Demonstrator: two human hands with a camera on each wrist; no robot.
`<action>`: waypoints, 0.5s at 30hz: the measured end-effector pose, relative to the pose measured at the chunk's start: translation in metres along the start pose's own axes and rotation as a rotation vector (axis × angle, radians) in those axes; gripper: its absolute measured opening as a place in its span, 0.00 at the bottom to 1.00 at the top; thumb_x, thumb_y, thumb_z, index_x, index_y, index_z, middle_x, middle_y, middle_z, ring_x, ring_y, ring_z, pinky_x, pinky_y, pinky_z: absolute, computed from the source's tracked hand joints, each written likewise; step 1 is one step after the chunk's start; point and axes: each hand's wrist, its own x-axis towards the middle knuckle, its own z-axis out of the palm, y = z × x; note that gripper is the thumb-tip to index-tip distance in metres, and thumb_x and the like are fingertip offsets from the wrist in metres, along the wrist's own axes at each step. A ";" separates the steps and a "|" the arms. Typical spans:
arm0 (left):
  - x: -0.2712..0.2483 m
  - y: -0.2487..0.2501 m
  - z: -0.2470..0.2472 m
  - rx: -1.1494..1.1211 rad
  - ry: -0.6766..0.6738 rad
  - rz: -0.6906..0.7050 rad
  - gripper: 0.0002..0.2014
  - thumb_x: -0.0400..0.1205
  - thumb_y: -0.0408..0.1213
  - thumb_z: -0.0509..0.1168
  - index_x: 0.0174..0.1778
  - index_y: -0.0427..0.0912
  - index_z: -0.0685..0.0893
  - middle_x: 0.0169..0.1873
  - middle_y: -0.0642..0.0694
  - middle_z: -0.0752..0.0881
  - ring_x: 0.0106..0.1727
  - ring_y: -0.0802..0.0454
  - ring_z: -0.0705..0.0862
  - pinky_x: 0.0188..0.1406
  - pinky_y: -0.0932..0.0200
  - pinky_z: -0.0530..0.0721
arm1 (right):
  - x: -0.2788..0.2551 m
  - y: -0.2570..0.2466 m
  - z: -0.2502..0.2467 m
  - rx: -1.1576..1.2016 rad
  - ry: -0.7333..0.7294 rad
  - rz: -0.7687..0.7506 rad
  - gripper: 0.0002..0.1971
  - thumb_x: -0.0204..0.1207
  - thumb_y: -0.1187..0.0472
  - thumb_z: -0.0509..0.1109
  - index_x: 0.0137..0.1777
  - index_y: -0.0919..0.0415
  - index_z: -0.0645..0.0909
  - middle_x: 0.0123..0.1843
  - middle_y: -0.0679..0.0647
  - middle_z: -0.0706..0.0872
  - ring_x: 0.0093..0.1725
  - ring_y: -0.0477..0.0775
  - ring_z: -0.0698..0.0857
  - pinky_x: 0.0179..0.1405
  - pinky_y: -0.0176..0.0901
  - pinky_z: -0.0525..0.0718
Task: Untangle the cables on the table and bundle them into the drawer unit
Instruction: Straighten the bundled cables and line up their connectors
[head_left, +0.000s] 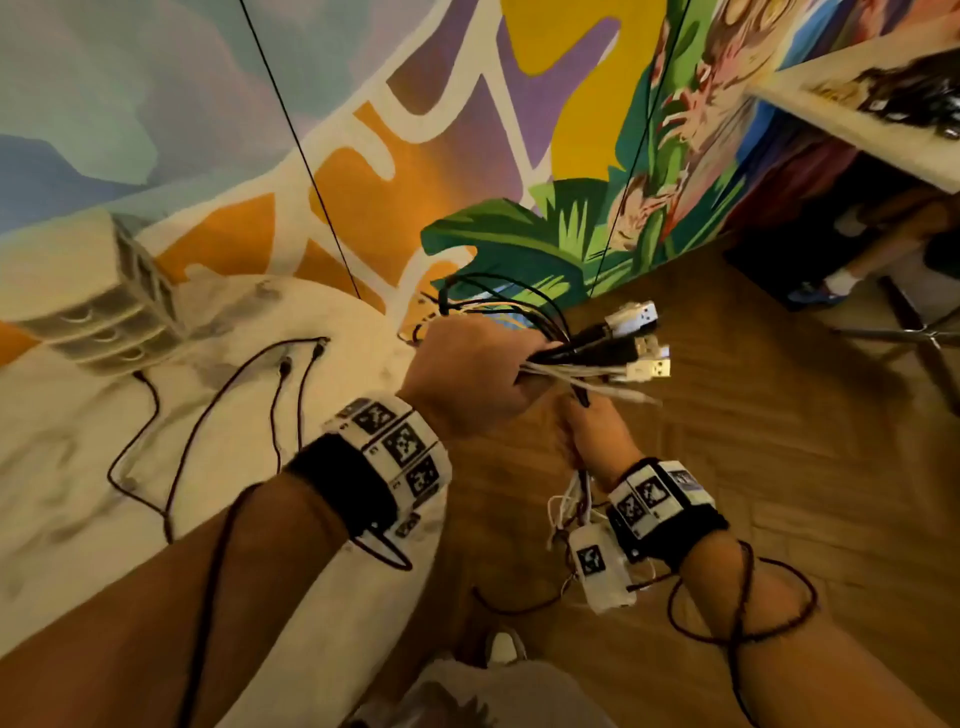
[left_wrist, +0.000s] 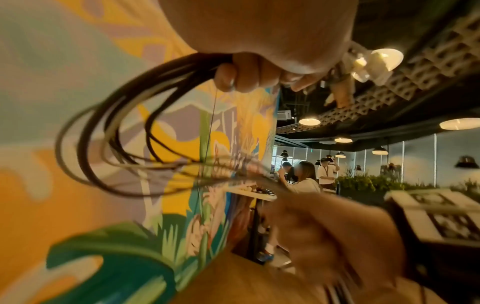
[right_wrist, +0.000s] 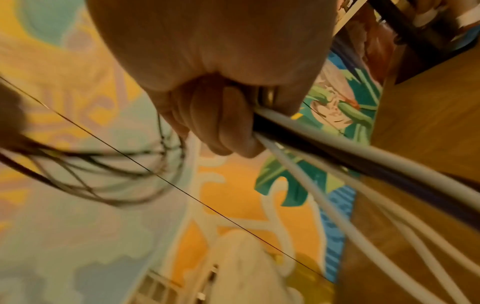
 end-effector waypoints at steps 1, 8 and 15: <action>0.000 0.003 0.008 -0.023 0.013 -0.051 0.16 0.76 0.50 0.61 0.31 0.44 0.84 0.19 0.47 0.80 0.19 0.45 0.77 0.26 0.64 0.63 | -0.005 -0.008 -0.003 0.044 -0.005 -0.029 0.06 0.70 0.52 0.63 0.34 0.49 0.76 0.23 0.44 0.73 0.23 0.49 0.70 0.26 0.44 0.67; 0.034 0.020 0.032 -0.539 -0.165 -0.516 0.34 0.64 0.65 0.63 0.35 0.30 0.85 0.30 0.32 0.84 0.34 0.38 0.83 0.30 0.43 0.76 | -0.042 -0.073 -0.013 0.146 -0.167 -0.356 0.18 0.71 0.80 0.61 0.34 0.55 0.78 0.17 0.43 0.76 0.17 0.38 0.71 0.18 0.29 0.66; 0.048 0.018 0.008 -0.406 0.069 -0.484 0.16 0.81 0.45 0.66 0.38 0.34 0.84 0.27 0.45 0.80 0.30 0.46 0.79 0.27 0.52 0.74 | -0.026 -0.023 0.008 0.142 -0.264 -0.200 0.18 0.70 0.68 0.67 0.22 0.63 0.65 0.19 0.56 0.64 0.17 0.51 0.62 0.22 0.41 0.63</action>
